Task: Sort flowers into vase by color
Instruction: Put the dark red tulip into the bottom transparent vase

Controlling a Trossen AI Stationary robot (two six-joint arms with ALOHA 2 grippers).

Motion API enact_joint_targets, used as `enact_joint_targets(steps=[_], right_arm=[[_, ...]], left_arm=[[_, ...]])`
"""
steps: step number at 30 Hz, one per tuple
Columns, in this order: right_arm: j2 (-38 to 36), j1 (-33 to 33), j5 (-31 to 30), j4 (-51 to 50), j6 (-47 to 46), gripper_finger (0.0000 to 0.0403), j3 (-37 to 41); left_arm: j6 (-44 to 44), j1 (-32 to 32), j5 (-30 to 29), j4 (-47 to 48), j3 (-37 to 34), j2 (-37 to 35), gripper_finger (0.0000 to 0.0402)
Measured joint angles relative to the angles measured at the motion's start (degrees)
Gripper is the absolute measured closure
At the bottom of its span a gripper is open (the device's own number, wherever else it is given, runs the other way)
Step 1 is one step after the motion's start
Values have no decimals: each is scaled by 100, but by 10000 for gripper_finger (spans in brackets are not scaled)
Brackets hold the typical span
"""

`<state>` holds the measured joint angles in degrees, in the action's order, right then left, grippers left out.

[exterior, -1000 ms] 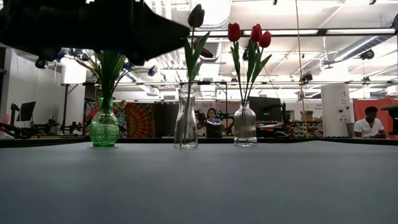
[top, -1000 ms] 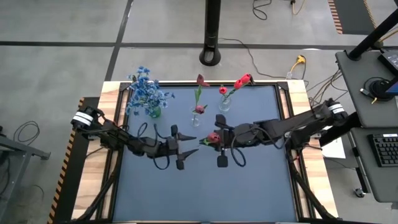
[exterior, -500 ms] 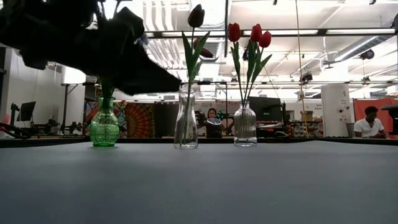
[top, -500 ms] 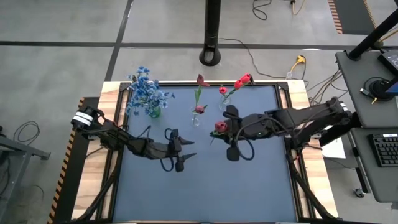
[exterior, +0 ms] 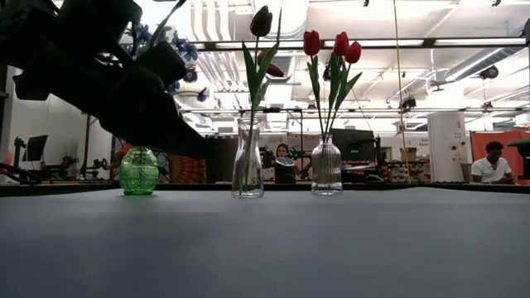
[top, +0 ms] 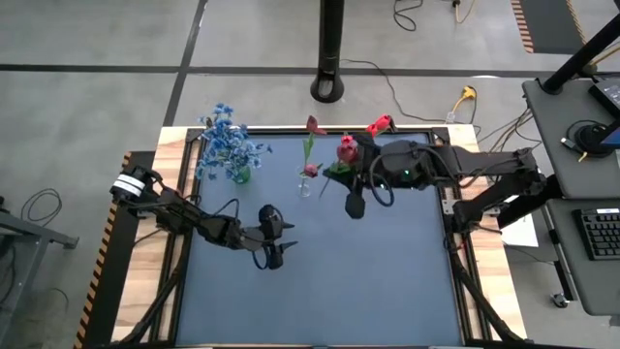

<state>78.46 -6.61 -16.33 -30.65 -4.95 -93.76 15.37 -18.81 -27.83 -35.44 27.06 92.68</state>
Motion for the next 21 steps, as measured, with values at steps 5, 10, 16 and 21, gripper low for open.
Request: enact_joint_targets(steps=[5, 10, 16, 21], right_arm=[[226, 229, 27, 14, 132, 390, -223], [493, 328, 27, -203, 199, 390, -756], [833, 346, 26, -622, 264, 390, -1618], [1117, 355, 26, -815, 394, 390, -2339]], left_arm=[[-125, 7, -16, -1, -19, 0, 174], [-191, 11, -21, -2, -21, 0, 174], [-238, 17, -24, -1, -21, 0, 174], [-240, 15, -28, 2, -21, 0, 174]])
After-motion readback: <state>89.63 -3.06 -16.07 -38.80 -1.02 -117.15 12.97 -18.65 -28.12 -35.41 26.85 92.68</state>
